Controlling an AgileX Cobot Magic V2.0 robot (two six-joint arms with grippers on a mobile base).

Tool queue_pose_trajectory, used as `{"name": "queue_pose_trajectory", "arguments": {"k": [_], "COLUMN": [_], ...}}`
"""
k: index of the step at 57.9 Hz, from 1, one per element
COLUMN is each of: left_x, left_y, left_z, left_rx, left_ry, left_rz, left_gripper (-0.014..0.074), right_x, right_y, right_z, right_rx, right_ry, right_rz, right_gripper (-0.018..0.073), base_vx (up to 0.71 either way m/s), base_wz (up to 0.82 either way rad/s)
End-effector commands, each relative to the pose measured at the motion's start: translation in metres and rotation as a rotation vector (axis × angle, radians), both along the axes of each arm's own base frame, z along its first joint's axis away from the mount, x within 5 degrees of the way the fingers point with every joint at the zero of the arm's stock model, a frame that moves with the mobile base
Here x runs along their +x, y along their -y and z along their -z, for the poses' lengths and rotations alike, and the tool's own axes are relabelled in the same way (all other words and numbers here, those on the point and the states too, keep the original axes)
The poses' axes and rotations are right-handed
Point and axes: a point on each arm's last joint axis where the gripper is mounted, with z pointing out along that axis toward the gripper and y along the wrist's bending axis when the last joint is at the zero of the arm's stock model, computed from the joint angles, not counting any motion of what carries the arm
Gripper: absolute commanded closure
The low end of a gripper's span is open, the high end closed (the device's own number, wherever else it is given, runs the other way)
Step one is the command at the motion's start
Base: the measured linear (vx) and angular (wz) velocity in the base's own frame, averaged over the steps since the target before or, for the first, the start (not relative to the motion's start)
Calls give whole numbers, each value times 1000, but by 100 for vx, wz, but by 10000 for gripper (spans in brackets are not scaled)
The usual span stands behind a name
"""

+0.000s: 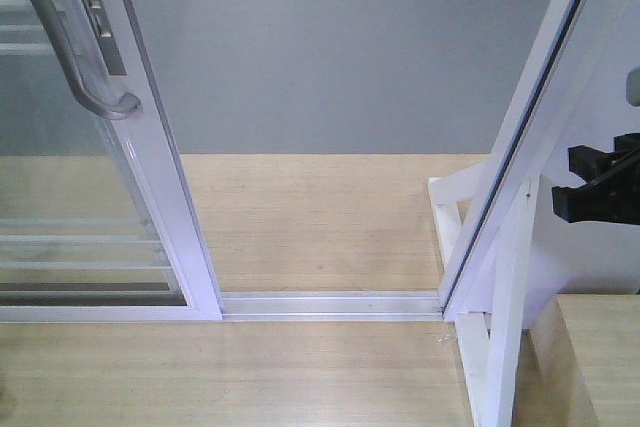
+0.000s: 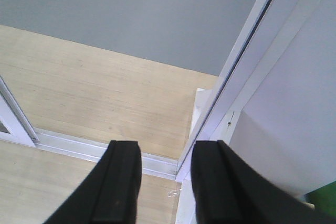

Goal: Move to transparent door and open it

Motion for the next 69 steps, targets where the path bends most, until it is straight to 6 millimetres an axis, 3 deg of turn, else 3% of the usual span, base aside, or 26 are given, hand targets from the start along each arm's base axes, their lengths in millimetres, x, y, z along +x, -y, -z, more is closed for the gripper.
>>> {"name": "queue_pose_trajectory", "arguments": {"k": [1,23,30,36,47,54,69], "left_x": [0,0,0,0,0,0,0], "left_y": [0,0,0,0,0,0,0], "left_z": [-2,-2,-2,-2,-2,-2,-2], "left_rx": [-23,-23,-23,-23,-22,-22,-22], "left_ry": [79,79,79,79,79,79,79], "left_rz": [-2,-2,-2,-2,-3,-3,-3], "left_gripper": [603,603,603,603,603,603,603], "right_x": [3,1,-18,-40,-76,-93,-106], "right_y": [-2,-1,6,16,35,42,44], "right_z": [-16,-14,-17,-13,7,24,73], "right_rx": [14,7,-12,-3,52,49,42], "right_ry": [97,100,170,254,430,517,636], "right_rz": [-22,-24,-34,-24,78,145,188], "right_gripper": [237,237,261,342,575,571,568], "base_vx": [0,0,0,0,0,0,0], "base_wz": [0,0,0,0,0,0,0]}}
